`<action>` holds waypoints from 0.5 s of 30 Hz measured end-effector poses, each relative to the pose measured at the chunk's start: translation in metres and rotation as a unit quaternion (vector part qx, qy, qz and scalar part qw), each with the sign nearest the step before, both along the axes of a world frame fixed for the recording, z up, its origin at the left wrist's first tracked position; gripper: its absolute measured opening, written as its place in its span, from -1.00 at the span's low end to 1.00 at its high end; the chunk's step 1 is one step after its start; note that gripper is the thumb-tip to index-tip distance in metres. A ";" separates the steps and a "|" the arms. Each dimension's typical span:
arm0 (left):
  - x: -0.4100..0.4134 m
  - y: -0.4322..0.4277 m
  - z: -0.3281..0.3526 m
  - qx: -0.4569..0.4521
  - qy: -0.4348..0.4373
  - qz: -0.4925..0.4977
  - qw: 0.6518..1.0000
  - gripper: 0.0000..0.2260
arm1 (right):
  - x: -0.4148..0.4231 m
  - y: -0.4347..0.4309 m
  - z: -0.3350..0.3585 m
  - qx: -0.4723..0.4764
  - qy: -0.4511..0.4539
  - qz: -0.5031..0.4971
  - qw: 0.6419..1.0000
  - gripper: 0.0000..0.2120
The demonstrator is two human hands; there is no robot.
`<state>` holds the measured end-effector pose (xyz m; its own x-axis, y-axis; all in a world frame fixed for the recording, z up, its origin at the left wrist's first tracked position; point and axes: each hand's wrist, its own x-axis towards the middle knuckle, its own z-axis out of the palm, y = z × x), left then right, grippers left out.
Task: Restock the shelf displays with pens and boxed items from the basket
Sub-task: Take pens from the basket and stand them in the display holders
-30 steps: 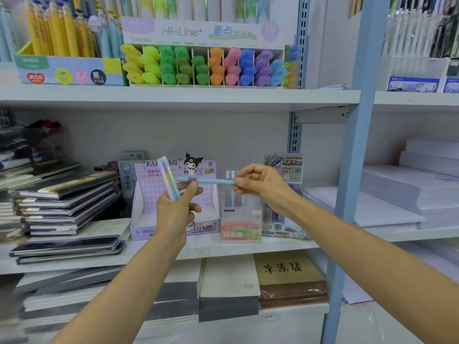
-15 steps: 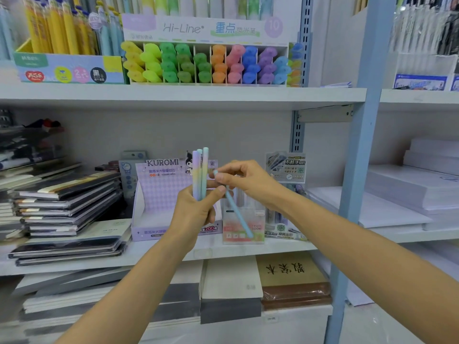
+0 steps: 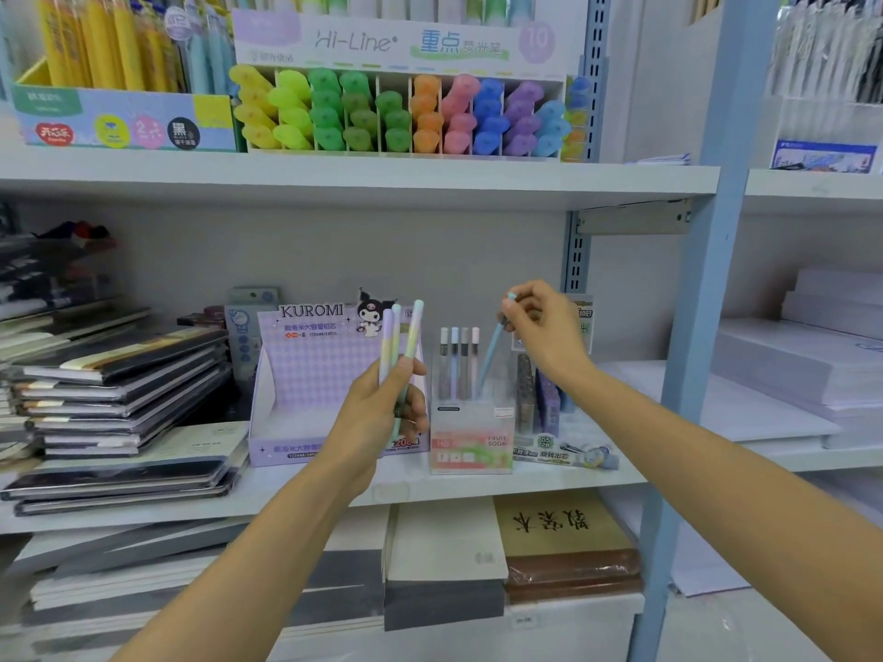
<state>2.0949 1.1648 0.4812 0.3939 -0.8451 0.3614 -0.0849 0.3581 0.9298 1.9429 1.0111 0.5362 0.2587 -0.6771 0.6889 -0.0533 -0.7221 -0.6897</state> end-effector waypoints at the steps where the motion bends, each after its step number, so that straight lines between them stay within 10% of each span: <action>1: 0.000 0.000 -0.001 -0.003 -0.007 -0.001 1.000 -0.79 | 0.002 -0.003 -0.005 -0.008 0.013 -0.013 1.000 -0.98; 15: 0.002 -0.014 -0.009 0.004 -0.019 -0.017 1.000 -0.76 | 0.009 -0.026 -0.016 -0.068 0.142 -0.060 0.986 -0.87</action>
<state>2.0964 1.1513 0.4723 0.3509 -0.8607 0.3689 -0.1087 0.3539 0.9290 1.9522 0.9854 0.5203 0.3773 -0.6212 0.6868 -0.3204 -0.7834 -0.5325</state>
